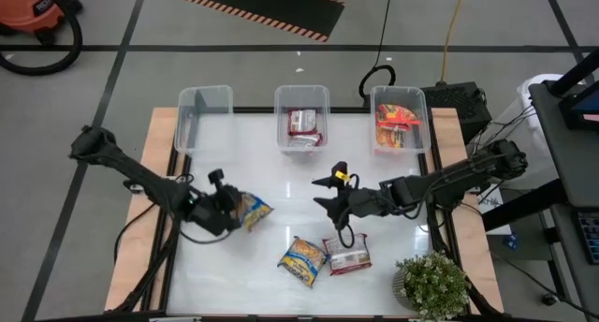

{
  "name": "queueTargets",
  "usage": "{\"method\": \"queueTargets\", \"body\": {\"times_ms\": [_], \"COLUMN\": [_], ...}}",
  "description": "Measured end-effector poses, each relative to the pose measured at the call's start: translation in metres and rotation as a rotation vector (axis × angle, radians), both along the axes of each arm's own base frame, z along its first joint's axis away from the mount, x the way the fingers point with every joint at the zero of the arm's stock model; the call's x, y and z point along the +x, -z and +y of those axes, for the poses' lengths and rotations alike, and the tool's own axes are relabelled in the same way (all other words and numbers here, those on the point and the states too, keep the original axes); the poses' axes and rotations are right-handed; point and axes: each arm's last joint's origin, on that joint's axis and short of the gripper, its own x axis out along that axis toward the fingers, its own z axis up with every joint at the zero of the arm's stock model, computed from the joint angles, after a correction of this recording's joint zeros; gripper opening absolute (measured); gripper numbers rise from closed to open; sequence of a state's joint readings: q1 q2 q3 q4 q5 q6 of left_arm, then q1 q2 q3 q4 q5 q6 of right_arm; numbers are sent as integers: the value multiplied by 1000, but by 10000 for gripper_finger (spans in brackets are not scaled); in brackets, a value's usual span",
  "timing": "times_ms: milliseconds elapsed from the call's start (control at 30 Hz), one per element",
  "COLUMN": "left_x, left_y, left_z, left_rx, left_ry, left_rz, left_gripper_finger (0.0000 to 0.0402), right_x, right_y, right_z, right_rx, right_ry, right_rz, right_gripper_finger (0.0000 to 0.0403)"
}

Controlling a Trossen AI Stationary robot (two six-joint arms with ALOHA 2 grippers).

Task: Sort Maruchan noodles
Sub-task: Put the left blue noodle pack into the left transparent bin

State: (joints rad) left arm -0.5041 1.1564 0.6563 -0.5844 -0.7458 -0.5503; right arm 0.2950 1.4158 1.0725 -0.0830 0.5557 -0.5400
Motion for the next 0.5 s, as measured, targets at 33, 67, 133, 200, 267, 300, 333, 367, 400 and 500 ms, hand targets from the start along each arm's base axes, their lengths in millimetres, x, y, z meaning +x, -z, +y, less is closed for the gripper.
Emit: {"method": "queueTargets", "body": {"times_ms": [33, 67, 133, 200, 267, 300, 333, 367, 400, 500], "left_x": [-1, -2, -5, -9, -14, -17, -20, -24, -27, -35], "left_y": [-5, -10, -21, -30, -39, -44, -48, -52, -56, -68], "left_z": [5, 10, 20, 31, 41, 46, 51, 56, 61, 73], "left_rx": [11, 20, 39, 63, 83, 95, 103, 106, 111, 133], "left_ry": [-7, -11, -34, -61, -98, -121, -143, -165, -184, -221], "left_rz": [-18, -33, -76, -114, -153, -174, -194, -214, -231, -298], "left_gripper_finger": [3, 3, 3, 3, 3, 3, 3, 3, 3, 3], "right_x": [0, 0, -1, -1, -2, -2, -2, -2, -2, -2], "right_y": [0, 0, -1, -1, -2, -2, -2, -2, -2, -2], "right_z": [-1, -2, -4, -5, -6, -6, -6, -6, -6, -6], "right_rx": [-17, -37, -87, -128, -155, -162, -165, -166, -166, -162], "right_ry": [22, 45, 92, 128, 152, 154, 152, 151, 151, 149], "right_rz": [-2, -4, -4, -2, 0, 2, 4, 4, 4, 3], "right_gripper_finger": [240, 240, 240, 240, 240, 240, 240, 240, 240, 240]}}
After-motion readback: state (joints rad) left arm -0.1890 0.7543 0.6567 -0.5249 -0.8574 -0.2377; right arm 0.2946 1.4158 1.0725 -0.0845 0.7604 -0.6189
